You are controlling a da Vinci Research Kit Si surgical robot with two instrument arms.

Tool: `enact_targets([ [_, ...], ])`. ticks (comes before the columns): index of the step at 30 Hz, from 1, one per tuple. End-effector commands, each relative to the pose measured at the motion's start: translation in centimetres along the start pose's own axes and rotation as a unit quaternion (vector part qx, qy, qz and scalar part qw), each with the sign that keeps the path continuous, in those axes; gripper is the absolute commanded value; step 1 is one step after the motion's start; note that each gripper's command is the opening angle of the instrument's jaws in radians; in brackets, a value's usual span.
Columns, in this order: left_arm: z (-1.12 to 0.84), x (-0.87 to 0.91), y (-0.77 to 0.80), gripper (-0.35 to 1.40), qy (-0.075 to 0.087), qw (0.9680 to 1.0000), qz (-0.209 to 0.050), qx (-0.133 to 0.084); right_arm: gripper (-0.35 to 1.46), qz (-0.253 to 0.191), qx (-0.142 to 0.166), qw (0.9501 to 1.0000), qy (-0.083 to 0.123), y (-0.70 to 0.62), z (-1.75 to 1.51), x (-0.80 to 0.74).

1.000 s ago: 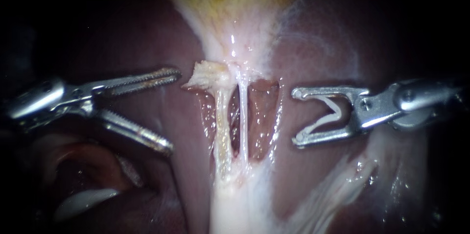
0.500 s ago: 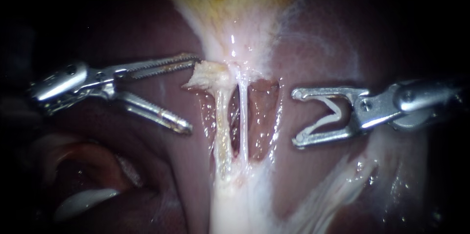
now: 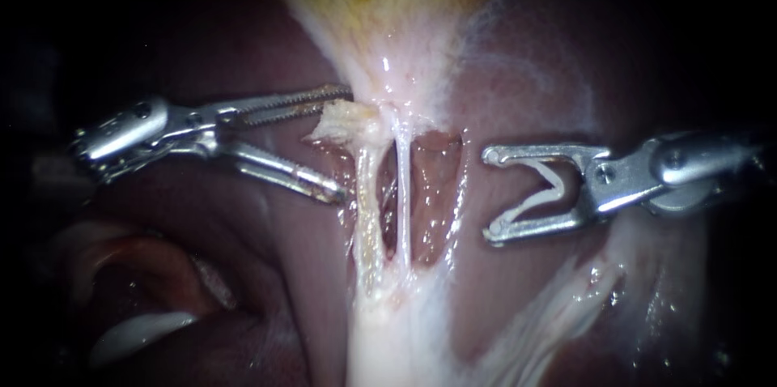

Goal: Grabbing gallbladder

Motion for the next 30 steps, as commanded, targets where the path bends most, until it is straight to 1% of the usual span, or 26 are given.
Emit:
enact_targets([
  [1,-0.01,0.01,0.01,0.61,0.002,1.0000,0.000,-0.004,0.49,0.000,0.000,1.0000,0.000,0.00,0.00,0.00],
  [5,-0.06,0.02,0.01,0.36,0.005,1.0000,0.000,-0.007,0.49,0.000,0.000,1.0000,0.000,-0.01,0.00,0.00],
  [6,-0.07,0.02,0.01,0.26,0.007,1.0000,0.000,-0.006,0.49,0.000,0.000,1.0000,0.000,-0.01,0.00,0.00],
  [9,-0.11,0.02,-0.01,0.06,0.011,0.9999,0.000,-0.005,0.49,0.000,0.000,1.0000,0.000,-0.01,0.00,0.01],
  [12,-0.14,0.01,-0.04,-0.16,0.011,0.9999,-0.009,-0.008,0.49,0.000,0.000,1.0000,0.000,-0.01,0.00,0.01],
  [15,-0.19,-0.01,-0.07,-0.35,0.011,0.9998,-0.012,-0.010,0.49,0.000,0.001,1.0000,0.000,-0.01,-0.01,0.01],
  [18,-0.26,-0.04,-0.11,-0.35,0.014,0.9998,-0.013,-0.009,0.49,0.000,0.001,1.0000,0.000,-0.01,-0.01,0.01],
  [20,-0.31,-0.07,-0.14,-0.35,0.014,0.9995,-0.026,-0.008,0.49,0.000,0.001,1.0000,0.000,-0.01,-0.01,0.01],
  [23,-0.37,-0.13,-0.19,-0.35,0.020,0.9992,-0.033,-0.008,0.49,0.000,0.001,1.0000,0.000,-0.02,-0.01,0.01],
  [25,-0.41,-0.20,-0.24,-0.35,0.020,0.9991,-0.038,-0.008,0.49,0.000,0.001,1.0000,0.000,-0.02,-0.01,0.00],
  [28,-0.49,-0.37,-0.34,-0.35,0.020,0.9989,-0.042,-0.009,0.49,0.000,0.001,1.0000,0.000,-0.02,-0.02,0.00],
  [30,-0.54,-0.51,-0.41,-0.35,0.020,0.9987,-0.046,-0.009,0.49,0.000,0.001,1.0000,0.000,-0.02,-0.02,0.00],
])
